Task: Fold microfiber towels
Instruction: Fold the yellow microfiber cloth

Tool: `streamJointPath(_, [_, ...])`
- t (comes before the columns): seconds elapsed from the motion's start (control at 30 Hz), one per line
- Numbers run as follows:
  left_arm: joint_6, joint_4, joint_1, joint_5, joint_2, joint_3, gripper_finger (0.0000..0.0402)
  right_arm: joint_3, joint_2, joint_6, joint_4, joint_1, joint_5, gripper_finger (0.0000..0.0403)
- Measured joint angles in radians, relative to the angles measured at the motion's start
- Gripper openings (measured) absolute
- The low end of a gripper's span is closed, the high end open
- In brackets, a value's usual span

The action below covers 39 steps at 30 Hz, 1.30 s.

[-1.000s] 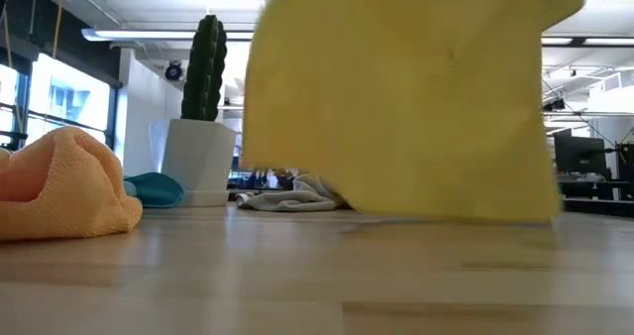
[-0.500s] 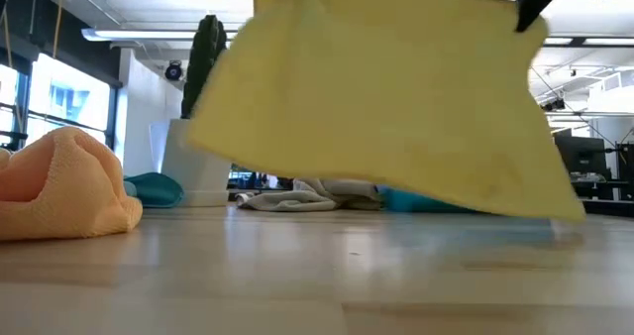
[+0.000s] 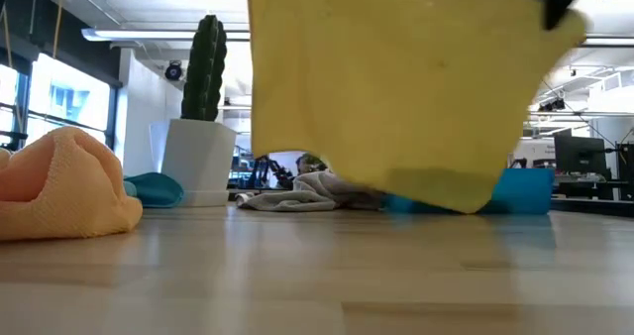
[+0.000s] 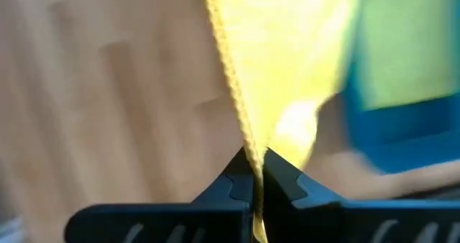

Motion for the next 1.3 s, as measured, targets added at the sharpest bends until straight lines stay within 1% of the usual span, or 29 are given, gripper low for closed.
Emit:
streamJointPath(0.07, [-0.025, 0.002, -0.013, 0.082, 0.011, -0.025, 0.0001, -0.05, 0.0, 0.033, 0.053, 0.029, -0.091, 0.0])
streamJointPath(0.13, [-0.043, 0.004, -0.027, 0.121, 0.025, -0.056, 0.0001, -0.111, 0.001, 0.052, 0.128, 0.061, -0.143, 0.0])
streamJointPath(0.3, [-0.088, 0.043, -0.056, 0.174, 0.072, -0.152, 0.0001, -0.261, 0.001, 0.112, 0.354, 0.128, -0.165, 0.0])
streamJointPath(0.43, [-0.127, 0.097, -0.078, 0.239, 0.111, -0.201, 0.0001, -0.388, 0.001, 0.18, 0.556, 0.168, -0.218, 0.0])
streamJointPath(0.6, [-0.164, 0.163, -0.119, 0.326, 0.172, -0.204, 0.0001, -0.516, 0.001, 0.241, 0.774, 0.216, -0.281, 0.0])
streamJointPath(0.7, [-0.164, 0.209, -0.146, 0.405, 0.199, -0.203, 0.0001, -0.558, 0.001, 0.258, 0.873, 0.242, -0.328, 0.0])
streamJointPath(0.8, [-0.155, 0.252, -0.172, 0.468, 0.231, -0.204, 0.0001, -0.572, 0.001, 0.246, 0.91, 0.264, -0.344, 0.0])
streamJointPath(0.9, [-0.14, 0.272, -0.193, 0.453, 0.254, -0.202, 0.0001, -0.572, 0.001, 0.207, 0.911, 0.269, -0.34, 0.0])
streamJointPath(1.0, [-0.165, 0.268, -0.195, 0.433, 0.271, -0.203, 0.0001, -0.572, 0.001, 0.162, 0.895, 0.269, -0.299, 0.0])
streamJointPath(1.2, [-0.222, 0.238, -0.176, 0.303, 0.271, -0.203, 0.0001, -0.572, 0.001, 0.005, 0.839, 0.241, -0.201, 0.0])
streamJointPath(1.3, [-0.224, 0.221, -0.157, 0.275, 0.271, -0.203, 0.0001, -0.572, 0.001, -0.071, 0.802, 0.215, -0.154, 0.0])
